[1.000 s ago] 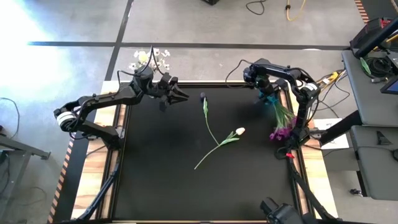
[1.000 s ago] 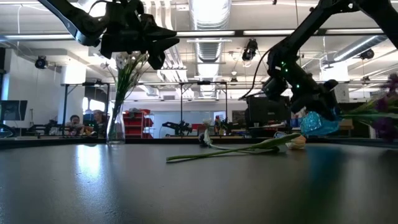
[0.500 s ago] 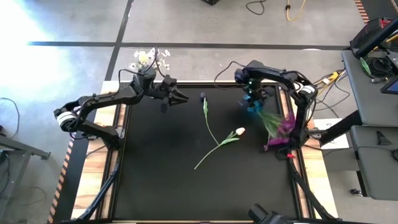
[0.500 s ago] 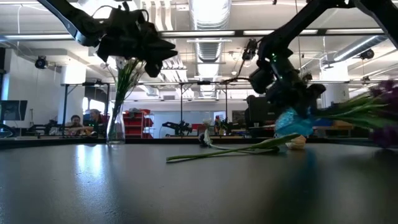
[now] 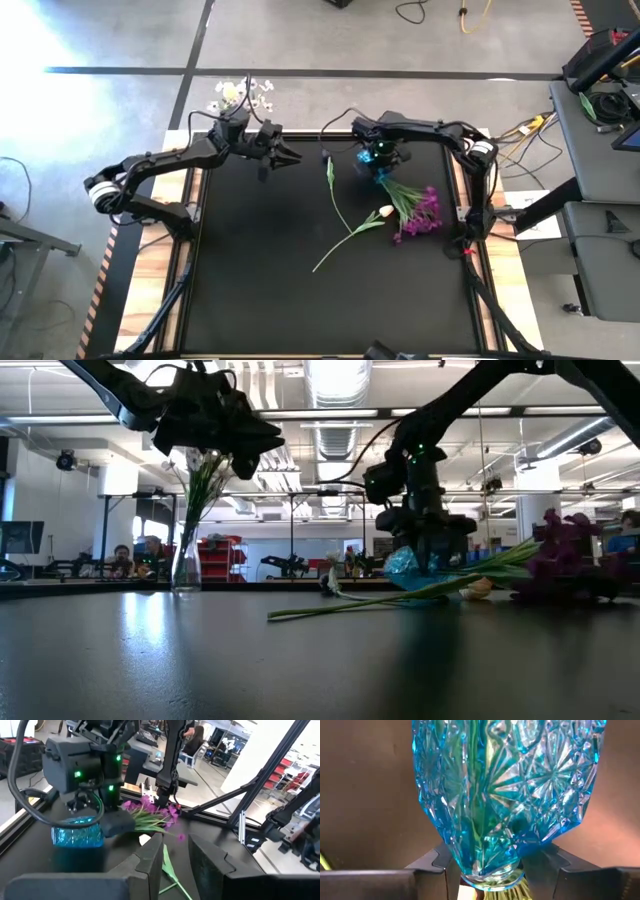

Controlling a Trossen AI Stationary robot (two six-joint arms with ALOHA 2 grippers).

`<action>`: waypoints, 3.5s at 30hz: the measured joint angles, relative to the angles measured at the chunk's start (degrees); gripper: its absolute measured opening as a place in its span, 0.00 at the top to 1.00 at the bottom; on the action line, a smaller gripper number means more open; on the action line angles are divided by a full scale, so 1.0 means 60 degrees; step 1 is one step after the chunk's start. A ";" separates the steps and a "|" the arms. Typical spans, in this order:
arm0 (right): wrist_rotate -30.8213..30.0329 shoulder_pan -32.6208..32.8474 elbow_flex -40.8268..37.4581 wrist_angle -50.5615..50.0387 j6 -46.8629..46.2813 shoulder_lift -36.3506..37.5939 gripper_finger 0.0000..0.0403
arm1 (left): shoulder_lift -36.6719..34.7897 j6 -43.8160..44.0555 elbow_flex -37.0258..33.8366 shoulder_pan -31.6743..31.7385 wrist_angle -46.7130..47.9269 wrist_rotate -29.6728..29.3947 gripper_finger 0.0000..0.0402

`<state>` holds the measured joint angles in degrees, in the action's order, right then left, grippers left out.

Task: Sort flowers into vase by color
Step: Move the blue vase to the top center of the table, then remove the violet flowers from the blue vase

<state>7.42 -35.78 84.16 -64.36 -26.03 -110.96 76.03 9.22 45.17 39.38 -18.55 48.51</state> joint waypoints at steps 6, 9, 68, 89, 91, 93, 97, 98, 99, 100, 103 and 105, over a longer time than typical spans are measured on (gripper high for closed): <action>-0.0485 0.0387 0.0657 -0.0102 -0.0003 -0.0598 0.55 | -0.0095 0.0039 0.0000 0.0000 0.0271 0.0000 0.80; -0.0663 0.0511 0.0989 -0.0174 0.0058 -0.0719 0.44 | -0.0148 0.0041 0.0000 0.0000 0.0431 0.0000 0.80; -0.1992 0.2293 -0.5153 0.2379 0.1023 0.4490 0.28 | 0.3165 -0.5338 0.6171 0.0018 0.8990 0.0786 1.00; -0.1158 0.2161 -0.5027 0.4011 0.1186 0.3979 0.95 | 0.3226 -0.5951 0.6160 -0.0002 0.9327 -0.0002 1.00; -0.1158 0.2121 -0.5027 0.4031 0.1191 0.3982 0.95 | 0.3296 -0.6246 0.6164 -0.0031 0.9291 -0.0222 1.00; -0.1157 0.2063 -0.5027 0.4040 0.1227 0.3982 0.95 | 0.3448 -0.6568 0.6170 -0.0086 0.9254 -0.0340 1.00; -0.1154 0.1857 -0.5027 0.4048 0.1481 0.3990 0.96 | 0.4227 -0.7066 0.6742 -0.0347 0.9347 -0.0757 1.00; -0.1154 0.1783 -0.5027 0.4052 0.1561 0.3990 0.96 | 0.4469 -0.7214 0.7000 -0.0395 0.9431 -0.0768 1.00; -0.1154 0.1707 -0.5027 0.4059 0.1664 0.3990 0.96 | 0.4734 -0.7346 0.7286 -0.0447 0.9526 -0.0776 1.00; -0.1158 0.1621 -0.5027 0.4065 0.1762 0.3993 0.96 | 0.5012 -0.7465 0.7628 -0.0485 0.9716 -0.0773 1.00; -0.1158 0.1332 -0.5024 0.4072 0.2058 0.4046 0.96 | 0.5841 -0.8091 0.8794 -0.0521 1.0643 -0.0815 1.00; -0.1160 0.1125 -0.4937 0.4049 0.2282 0.4052 0.96 | 0.6377 -0.8755 0.9618 -0.0531 1.1518 -0.1126 1.00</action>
<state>0.46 -29.03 54.53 -40.06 -12.34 -86.65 114.30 -43.31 102.87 36.19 50.55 41.76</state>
